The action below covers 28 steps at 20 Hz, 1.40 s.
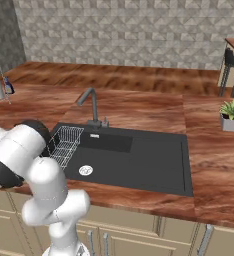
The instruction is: Pick the mug and place it in the sink. Pick the bowl and place it in the open cabinet and then close the cabinet.
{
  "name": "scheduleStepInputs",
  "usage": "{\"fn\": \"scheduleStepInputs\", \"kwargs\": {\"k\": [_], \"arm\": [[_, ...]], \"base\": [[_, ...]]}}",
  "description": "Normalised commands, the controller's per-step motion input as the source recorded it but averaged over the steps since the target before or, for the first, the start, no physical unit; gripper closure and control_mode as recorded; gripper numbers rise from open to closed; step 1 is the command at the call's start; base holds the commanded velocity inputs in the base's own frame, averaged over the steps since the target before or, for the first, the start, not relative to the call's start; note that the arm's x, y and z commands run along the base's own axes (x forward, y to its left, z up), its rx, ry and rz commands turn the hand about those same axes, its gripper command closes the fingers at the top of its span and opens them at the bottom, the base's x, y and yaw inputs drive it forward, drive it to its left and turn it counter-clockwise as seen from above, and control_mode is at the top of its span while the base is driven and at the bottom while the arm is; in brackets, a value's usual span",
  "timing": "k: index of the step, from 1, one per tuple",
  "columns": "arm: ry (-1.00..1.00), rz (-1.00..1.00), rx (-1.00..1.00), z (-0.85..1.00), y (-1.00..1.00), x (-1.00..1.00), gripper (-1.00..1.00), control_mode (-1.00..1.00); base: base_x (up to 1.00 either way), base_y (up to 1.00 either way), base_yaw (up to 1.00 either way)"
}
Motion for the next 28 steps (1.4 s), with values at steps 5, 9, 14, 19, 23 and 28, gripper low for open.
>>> {"fn": "scheduleStepInputs", "kwargs": {"k": [5, 9, 14, 19, 23, 28], "arm": [[0.10, -0.26, 0.20, 0.93, -0.95, -0.26, 1.00, -1.00], [0.02, -0.19, 0.12, 1.00, -0.82, -0.08, 1.00, -1.00], [0.10, -0.18, 0.17, 1.00, -0.82, 0.00, 1.00, -1.00], [0.31, -0.18, 0.20, 1.00, -0.63, 0.00, 1.00, -1.00], [0.46, -0.23, 0.16, 1.00, -0.54, 0.00, 1.00, -1.00], [0.49, -0.24, 0.12, 1.00, -0.58, 0.24, 1.00, -1.00]], "base": [[0.00, 0.00, 0.00], [0.00, 0.00, 0.00], [0.00, 0.00, 0.00], [0.00, 0.00, 0.00], [0.00, 0.00, 0.00], [0.00, 0.00, 0.00]]}}
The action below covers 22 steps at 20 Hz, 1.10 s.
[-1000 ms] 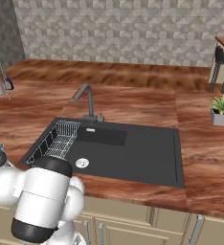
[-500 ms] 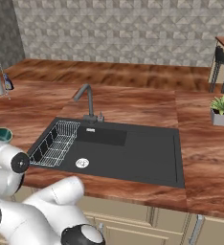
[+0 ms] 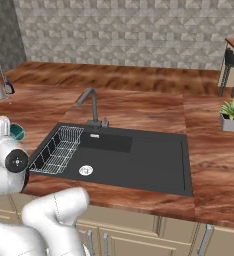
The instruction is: Pick the mug and place it in the sink. Pick the bowl and place it in the open cabinet and then close the cabinet.
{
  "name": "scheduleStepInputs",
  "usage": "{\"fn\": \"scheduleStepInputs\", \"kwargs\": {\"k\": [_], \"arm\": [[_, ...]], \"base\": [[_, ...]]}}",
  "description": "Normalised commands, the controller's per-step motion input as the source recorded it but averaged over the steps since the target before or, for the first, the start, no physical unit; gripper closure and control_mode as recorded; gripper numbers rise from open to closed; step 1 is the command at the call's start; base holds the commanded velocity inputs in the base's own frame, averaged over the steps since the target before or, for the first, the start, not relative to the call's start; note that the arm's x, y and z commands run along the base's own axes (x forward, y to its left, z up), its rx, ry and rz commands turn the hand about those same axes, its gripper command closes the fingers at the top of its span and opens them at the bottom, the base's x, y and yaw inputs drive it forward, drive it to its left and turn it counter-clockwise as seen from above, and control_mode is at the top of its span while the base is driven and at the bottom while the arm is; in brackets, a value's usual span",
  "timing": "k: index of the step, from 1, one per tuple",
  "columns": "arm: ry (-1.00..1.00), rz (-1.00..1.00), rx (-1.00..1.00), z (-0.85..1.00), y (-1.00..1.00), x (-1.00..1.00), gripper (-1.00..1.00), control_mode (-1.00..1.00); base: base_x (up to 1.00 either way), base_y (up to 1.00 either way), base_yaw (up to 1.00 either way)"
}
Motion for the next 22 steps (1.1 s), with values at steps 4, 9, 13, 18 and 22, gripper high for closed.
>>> {"fn": "scheduleStepInputs", "kwargs": {"k": [4, 9, 13, 18, 22], "arm": [[0.53, -0.03, 0.00, 0.92, -0.28, 0.86, 1.00, -1.00], [0.68, 0.18, -0.02, 0.81, -0.23, 0.82, 1.00, -1.00], [0.58, 0.47, -0.27, 0.43, -0.53, 0.49, 1.00, -1.00], [0.18, 0.63, -0.42, -0.09, -0.47, 0.08, 1.00, -1.00], [0.00, 0.71, -0.36, -0.65, -0.38, 0.03, 1.00, -1.00]], "base": [[0.00, 0.00, 0.00], [0.00, 0.00, 0.00], [0.00, 0.00, 0.00], [0.00, 0.00, 0.00], [0.00, 0.00, 0.00]]}}
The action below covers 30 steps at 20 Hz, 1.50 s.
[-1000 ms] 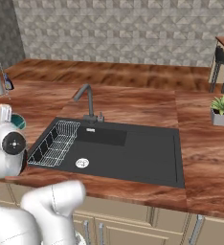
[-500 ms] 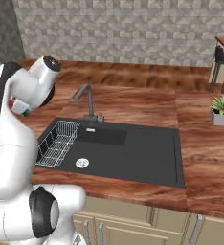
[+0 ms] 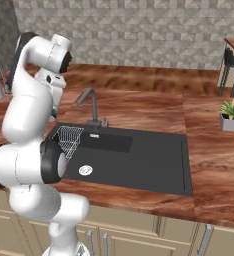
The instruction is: Pick the mug and place it in the sink. Pick the bowl and place it in the open cabinet and then close the cabinet.
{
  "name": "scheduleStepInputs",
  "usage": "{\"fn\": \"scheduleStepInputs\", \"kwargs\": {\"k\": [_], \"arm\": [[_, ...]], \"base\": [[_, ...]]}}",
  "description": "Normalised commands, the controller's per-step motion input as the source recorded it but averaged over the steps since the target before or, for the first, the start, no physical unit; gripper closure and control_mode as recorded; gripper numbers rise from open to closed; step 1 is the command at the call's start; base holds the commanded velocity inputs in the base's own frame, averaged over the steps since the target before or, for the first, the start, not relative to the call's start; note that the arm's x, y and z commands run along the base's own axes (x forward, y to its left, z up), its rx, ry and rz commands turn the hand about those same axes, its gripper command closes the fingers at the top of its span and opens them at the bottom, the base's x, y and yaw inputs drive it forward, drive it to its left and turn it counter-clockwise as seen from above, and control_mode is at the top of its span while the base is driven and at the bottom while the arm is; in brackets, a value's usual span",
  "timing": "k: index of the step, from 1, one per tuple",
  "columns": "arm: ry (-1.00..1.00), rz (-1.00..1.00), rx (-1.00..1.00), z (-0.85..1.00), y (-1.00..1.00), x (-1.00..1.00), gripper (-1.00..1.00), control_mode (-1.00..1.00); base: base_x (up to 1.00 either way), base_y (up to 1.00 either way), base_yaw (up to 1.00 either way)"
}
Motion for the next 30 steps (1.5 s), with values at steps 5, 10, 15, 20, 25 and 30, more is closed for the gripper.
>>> {"fn": "scheduleStepInputs", "kwargs": {"k": [5, 10, 15, 20, 25, 30], "arm": [[-0.18, 0.67, -0.23, -0.88, -0.27, 0.14, 1.00, -1.00], [-0.50, 0.36, -0.01, -0.87, -0.56, 0.03, 1.00, -1.00], [-0.45, 0.21, 0.20, -0.79, -0.95, -0.02, 1.00, -1.00], [-0.32, 0.15, 0.35, -0.58, -0.71, 0.04, 1.00, -1.00], [-0.11, 0.15, 0.25, -0.43, -0.33, 0.33, 1.00, -1.00], [0.00, 0.10, 0.02, -0.18, -0.17, 0.60, 1.00, -1.00]], "base": [[0.00, 0.00, 0.00], [0.00, 0.00, 0.00], [0.00, 0.00, 0.00], [0.00, 0.00, 0.00], [0.00, 0.00, 0.00], [0.00, 0.00, 0.00]]}}
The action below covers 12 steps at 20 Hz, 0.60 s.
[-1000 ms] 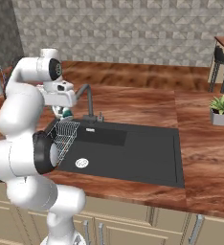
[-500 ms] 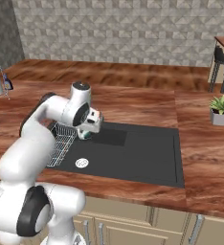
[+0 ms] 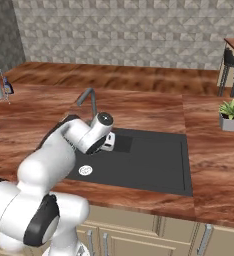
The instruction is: Pick the mug and place it in the sink. Pick the bowl and place it in the open cabinet and then close the cabinet.
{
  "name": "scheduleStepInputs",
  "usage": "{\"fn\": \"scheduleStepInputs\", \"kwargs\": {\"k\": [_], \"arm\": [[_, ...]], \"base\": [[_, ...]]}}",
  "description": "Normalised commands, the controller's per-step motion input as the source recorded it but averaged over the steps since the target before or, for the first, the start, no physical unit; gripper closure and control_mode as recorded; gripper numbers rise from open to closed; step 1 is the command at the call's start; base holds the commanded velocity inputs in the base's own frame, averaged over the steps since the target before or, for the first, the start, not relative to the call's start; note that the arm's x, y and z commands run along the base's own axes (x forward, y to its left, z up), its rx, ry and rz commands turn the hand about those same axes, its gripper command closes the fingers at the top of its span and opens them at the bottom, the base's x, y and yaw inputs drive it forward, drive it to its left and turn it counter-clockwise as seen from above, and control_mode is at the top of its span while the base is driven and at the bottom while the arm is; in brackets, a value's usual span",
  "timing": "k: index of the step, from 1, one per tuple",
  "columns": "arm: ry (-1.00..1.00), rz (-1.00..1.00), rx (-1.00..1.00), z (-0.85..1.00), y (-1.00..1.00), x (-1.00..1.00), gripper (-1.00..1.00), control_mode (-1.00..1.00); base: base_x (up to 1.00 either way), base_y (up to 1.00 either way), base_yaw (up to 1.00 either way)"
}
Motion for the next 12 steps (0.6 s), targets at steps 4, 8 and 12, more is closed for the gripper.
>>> {"fn": "scheduleStepInputs", "kwargs": {"k": [4, 8, 12], "arm": [[0.00, 0.08, 0.00, -0.17, -0.08, 0.67, 1.00, -1.00], [0.02, 0.06, 0.00, -0.21, -0.11, 0.57, 1.00, -1.00], [0.21, 0.07, 0.00, -0.35, -0.08, 0.38, 1.00, -1.00]], "base": [[0.00, 0.00, 0.00], [0.00, 0.00, 0.00], [0.00, 0.00, 0.00]]}}
